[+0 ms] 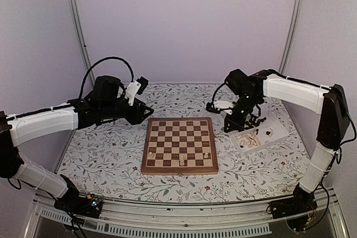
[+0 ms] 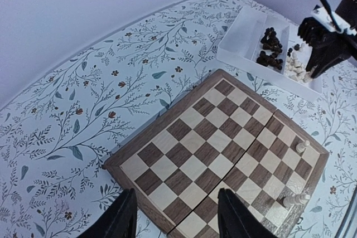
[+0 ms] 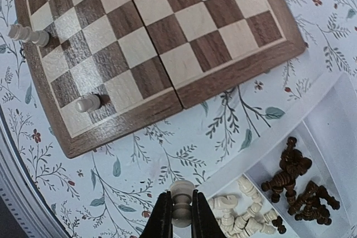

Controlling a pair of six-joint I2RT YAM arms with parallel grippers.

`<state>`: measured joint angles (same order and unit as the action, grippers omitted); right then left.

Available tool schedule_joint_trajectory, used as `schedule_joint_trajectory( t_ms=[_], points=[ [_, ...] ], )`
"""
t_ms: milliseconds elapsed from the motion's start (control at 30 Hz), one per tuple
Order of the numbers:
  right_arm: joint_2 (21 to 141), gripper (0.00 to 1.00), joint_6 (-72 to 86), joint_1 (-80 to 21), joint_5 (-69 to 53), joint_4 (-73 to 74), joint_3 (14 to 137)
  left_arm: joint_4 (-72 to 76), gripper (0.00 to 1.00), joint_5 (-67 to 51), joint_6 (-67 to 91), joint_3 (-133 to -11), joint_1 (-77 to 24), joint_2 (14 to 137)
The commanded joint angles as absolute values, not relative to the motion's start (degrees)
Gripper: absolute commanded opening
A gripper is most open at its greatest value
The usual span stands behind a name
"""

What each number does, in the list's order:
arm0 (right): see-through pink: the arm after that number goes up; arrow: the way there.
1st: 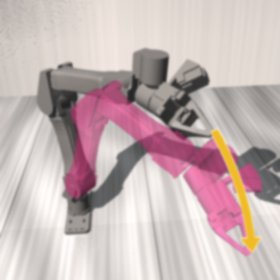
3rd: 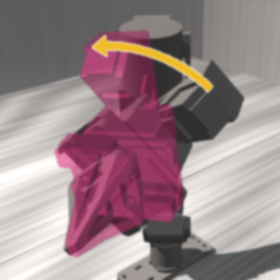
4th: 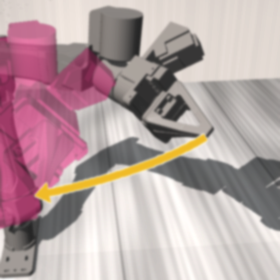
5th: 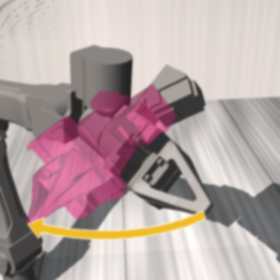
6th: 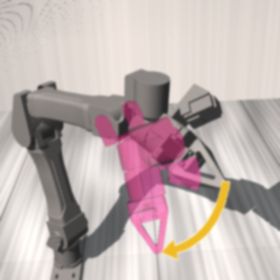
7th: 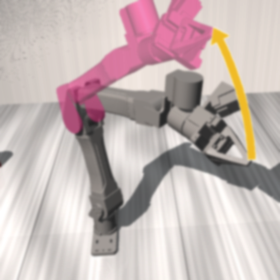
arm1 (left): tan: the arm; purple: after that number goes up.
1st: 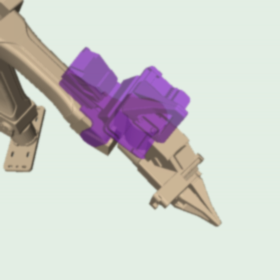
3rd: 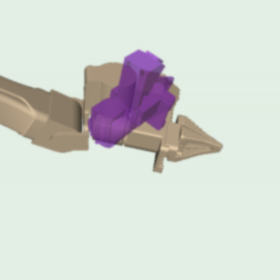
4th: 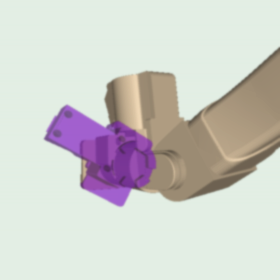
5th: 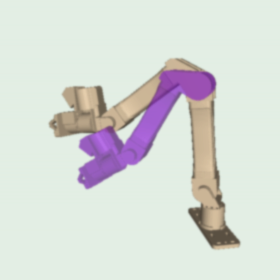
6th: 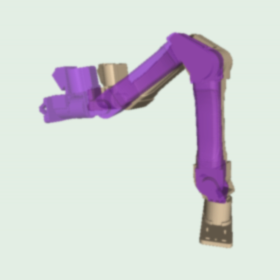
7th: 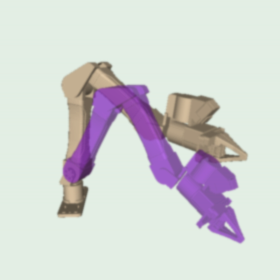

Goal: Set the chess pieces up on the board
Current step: Place the chess piece on the chessboard.

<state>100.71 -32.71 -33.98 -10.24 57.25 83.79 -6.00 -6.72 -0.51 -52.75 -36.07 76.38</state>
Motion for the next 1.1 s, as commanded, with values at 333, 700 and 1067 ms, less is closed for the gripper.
schedule_joint_trajectory(
  t_ms=[333, 700, 1067],
  points=[
    [111.7, 0.06, -34.4, -49.0, -10.8, 61.9, 92.4, -6.8, 0.52, -5.9, -1.2, -53.5, -34.9, 74.6],
    [117.9, 0.07, -35.0, -52.2, -12.0, 61.8, 98.1, -7.0, 0.52, -6.1, -1.1, -53.5, -34.9, 74.3],
    [120.7, 0.08, -35.2, -52.2, -11.6, 59.9, 98.1, -7.1, 0.52, -6.1, -1.1, -53.6, -34.8, 74.4]
  ],
)
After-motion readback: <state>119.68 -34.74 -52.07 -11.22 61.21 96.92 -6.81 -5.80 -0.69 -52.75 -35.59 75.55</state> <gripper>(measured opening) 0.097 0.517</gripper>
